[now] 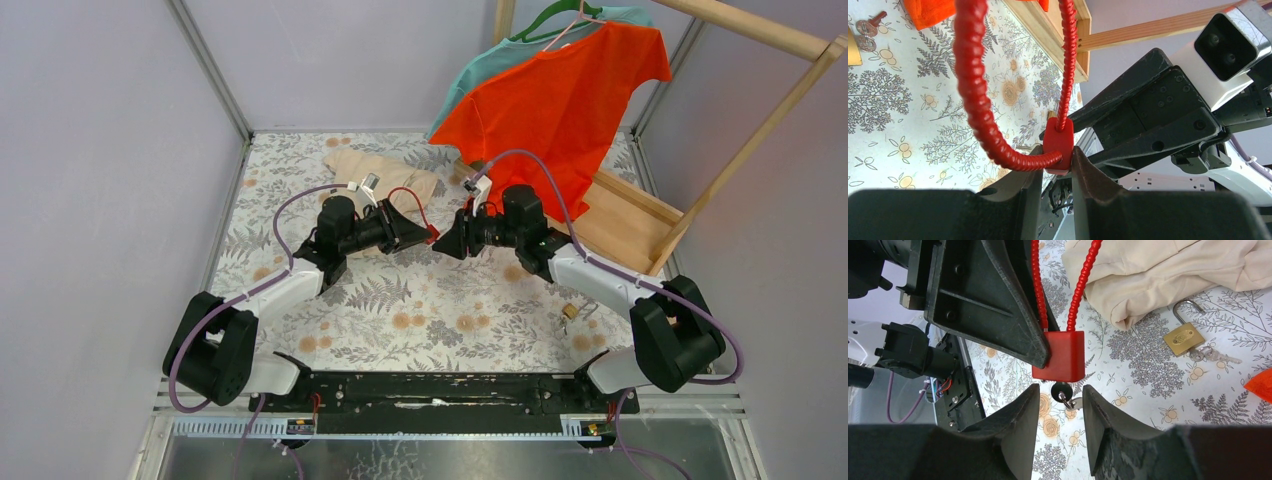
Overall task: Lock with the key
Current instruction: Lock the lock, then place the key at the center of the board.
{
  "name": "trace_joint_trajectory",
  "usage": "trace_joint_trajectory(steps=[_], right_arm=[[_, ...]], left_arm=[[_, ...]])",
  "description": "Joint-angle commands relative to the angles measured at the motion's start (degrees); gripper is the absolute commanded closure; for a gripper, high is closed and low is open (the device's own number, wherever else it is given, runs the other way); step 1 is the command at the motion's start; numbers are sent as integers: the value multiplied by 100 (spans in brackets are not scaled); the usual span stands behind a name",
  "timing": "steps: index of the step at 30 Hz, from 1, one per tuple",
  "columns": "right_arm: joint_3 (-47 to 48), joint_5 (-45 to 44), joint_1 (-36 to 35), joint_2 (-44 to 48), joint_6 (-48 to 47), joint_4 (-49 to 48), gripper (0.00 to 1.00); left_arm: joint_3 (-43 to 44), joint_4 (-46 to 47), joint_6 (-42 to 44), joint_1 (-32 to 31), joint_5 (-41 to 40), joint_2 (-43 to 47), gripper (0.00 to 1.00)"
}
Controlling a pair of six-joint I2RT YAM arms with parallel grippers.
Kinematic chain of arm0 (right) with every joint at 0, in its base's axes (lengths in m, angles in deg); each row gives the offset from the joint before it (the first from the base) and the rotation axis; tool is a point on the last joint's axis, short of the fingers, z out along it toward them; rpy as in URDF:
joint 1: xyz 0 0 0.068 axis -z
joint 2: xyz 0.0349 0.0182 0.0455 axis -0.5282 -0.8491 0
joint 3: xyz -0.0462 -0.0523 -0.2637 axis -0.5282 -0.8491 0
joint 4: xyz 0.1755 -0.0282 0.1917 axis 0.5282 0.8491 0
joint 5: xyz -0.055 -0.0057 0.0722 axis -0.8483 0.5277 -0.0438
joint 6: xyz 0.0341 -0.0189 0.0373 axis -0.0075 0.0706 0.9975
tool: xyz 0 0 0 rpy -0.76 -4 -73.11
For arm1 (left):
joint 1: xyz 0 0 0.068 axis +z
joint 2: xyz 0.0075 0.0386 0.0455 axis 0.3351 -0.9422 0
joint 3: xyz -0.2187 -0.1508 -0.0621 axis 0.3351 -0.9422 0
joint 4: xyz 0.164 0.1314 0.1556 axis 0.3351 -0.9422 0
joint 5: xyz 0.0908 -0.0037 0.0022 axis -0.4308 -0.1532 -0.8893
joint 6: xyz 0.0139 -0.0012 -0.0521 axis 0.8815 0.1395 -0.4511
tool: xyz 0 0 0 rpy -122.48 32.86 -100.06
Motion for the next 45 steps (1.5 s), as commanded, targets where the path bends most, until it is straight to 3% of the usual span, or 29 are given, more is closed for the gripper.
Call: trace_joint_trajectory(steps=[1,9,14,24,45], right_arm=[[335,-233,-152,124,-228,37,57],[445,-545,-242,105,-339,248,62],[475,-726,-273,96,-385,341,70],[449,-1061,-296,105,-557,446,100],[611,-1539,-728,-247,-563,1091,100]], left_arm=[[37,269,-33,38,53,46,100],[37,282,-46,28,50,22,100],[30,286,-80,26,46,3,100],[-1,251,-190,78,-34,14,100],[-136,85,-134,819,-275,70,100]])
